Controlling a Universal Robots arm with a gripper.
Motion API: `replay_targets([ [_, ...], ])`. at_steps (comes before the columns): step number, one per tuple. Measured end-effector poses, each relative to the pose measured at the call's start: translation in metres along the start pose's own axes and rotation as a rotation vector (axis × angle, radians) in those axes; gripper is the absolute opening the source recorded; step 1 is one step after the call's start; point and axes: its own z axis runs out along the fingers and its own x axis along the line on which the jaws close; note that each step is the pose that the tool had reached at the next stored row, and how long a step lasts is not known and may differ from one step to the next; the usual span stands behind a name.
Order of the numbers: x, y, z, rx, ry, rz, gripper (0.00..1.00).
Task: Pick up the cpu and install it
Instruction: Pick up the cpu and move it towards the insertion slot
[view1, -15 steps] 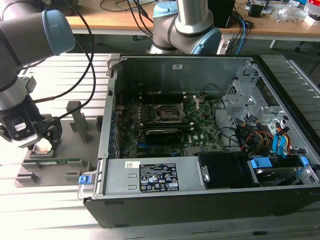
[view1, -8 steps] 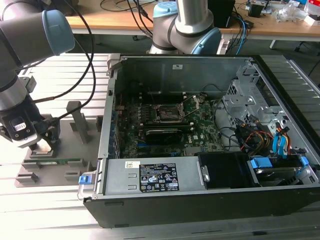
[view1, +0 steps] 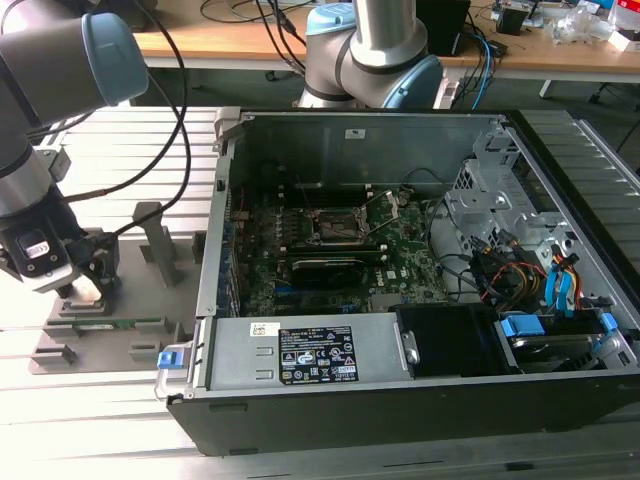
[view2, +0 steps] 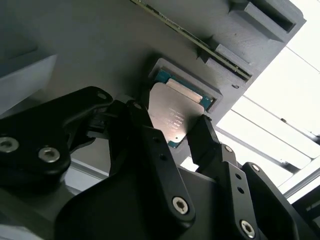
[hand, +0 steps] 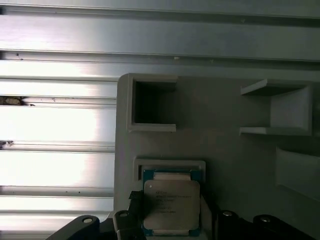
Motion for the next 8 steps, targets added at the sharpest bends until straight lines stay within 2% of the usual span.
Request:
replay_targets([
  [5,-0.0002,0.0,-0.0059,-0.0002,-0.0003,0.0,0.55],
  [8,-0.0004,0.0,-0.013,-0.0001,-0.0003,0.0,0.55],
])
